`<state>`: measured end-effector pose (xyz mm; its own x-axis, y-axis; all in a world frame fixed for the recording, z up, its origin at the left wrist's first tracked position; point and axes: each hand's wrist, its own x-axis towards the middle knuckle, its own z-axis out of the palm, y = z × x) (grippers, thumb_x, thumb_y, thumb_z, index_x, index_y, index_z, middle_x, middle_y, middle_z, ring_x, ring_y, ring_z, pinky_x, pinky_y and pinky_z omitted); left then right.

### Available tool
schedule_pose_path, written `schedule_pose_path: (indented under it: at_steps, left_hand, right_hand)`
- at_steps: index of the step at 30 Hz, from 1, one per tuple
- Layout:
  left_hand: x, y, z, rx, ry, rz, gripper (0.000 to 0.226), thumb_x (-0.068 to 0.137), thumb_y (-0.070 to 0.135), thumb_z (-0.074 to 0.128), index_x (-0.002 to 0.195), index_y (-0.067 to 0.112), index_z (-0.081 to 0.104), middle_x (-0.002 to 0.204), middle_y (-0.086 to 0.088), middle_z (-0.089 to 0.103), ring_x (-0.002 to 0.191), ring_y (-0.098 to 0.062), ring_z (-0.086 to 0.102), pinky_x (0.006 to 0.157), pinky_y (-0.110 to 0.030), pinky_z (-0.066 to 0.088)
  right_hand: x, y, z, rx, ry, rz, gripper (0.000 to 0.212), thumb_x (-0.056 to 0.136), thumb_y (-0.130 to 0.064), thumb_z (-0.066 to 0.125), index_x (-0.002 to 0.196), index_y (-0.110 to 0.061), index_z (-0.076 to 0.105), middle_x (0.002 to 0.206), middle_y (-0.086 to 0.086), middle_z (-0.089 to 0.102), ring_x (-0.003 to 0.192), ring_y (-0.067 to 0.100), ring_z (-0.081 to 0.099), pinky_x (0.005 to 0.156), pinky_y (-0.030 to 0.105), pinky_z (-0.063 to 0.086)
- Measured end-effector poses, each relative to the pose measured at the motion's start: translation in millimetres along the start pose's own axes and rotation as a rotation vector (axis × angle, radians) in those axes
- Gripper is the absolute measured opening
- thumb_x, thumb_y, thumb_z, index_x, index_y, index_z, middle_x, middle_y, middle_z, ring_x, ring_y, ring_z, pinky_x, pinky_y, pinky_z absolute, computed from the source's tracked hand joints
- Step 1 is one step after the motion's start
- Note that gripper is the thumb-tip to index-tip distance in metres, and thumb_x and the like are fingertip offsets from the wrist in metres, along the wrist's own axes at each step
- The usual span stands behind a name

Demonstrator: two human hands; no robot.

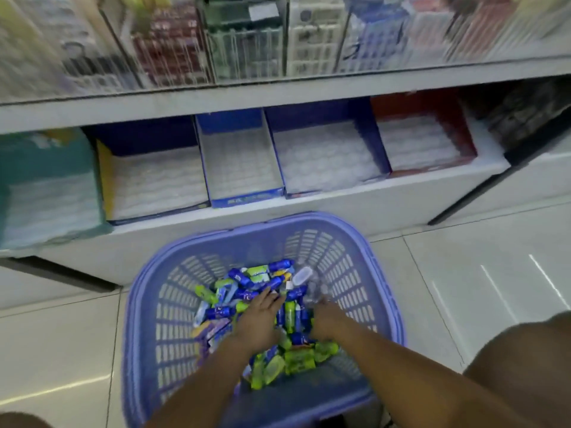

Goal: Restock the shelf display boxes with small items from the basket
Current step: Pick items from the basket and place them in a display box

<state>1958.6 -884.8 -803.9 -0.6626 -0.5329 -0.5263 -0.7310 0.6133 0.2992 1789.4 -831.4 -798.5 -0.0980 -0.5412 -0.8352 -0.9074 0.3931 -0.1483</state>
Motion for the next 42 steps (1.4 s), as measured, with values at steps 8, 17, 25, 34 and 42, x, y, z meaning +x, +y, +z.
schedule_pose_path:
  at_steps: [8, 17, 25, 34, 42]
  left_hand:
    - [-16, 10, 10, -0.101, -0.034, -0.057, 0.075, 0.088, 0.037, 0.058, 0.150, 0.016, 0.021, 0.159, -0.004, 0.007, 0.145, -0.021, 0.011, 0.116, -0.033, 0.020]
    - [8, 12, -11, -0.072, 0.041, 0.035, 0.050, 0.087, -0.001, 0.045, 0.136, 0.005, 0.042, 0.141, -0.015, 0.040, 0.132, -0.029, 0.036, 0.101, -0.037, 0.040]
    - [75, -4, -23, -0.009, 0.208, 0.172, 0.068, 0.093, 0.027, 0.049, 0.151, 0.014, 0.015, 0.157, -0.001, 0.016, 0.144, -0.018, 0.015, 0.115, -0.027, 0.016]
    - [102, -4, -6, -0.110, 0.327, 0.052, 0.054, 0.094, 0.034, 0.045, 0.143, 0.016, 0.028, 0.137, -0.007, 0.041, 0.128, -0.022, 0.036, 0.103, -0.030, 0.032]
    - [108, -16, -12, -0.376, 0.232, 0.021, 0.046, 0.087, 0.025, 0.057, 0.131, 0.015, 0.050, 0.128, -0.012, 0.056, 0.118, -0.028, 0.052, 0.094, -0.030, 0.041]
  right_hand:
    - [-8, -28, 1, 0.091, 0.070, 0.012, 0.052, 0.091, -0.020, 0.053, 0.141, -0.012, 0.038, 0.142, 0.012, 0.042, 0.124, 0.031, 0.045, 0.105, 0.041, 0.037]
    - [6, -19, 8, -0.028, 0.138, 0.115, 0.035, 0.099, -0.023, 0.039, 0.127, -0.007, 0.052, 0.136, 0.013, 0.048, 0.127, 0.026, 0.041, 0.109, 0.037, 0.030]
    - [35, -44, 15, 0.047, 0.328, 0.205, 0.064, 0.098, -0.026, 0.034, 0.148, 0.002, 0.005, 0.155, 0.027, -0.002, 0.142, 0.044, 0.007, 0.117, 0.052, 0.009]
    - [39, -41, 12, 0.572, 0.480, 0.370, 0.062, 0.094, -0.026, 0.043, 0.144, -0.004, 0.013, 0.153, 0.015, 0.020, 0.144, 0.030, 0.010, 0.117, 0.042, 0.017]
    - [59, -39, -25, 0.891, 0.296, 0.432, 0.037, 0.096, -0.029, 0.035, 0.119, -0.010, 0.058, 0.123, 0.013, 0.060, 0.113, 0.029, 0.055, 0.104, 0.041, 0.040]
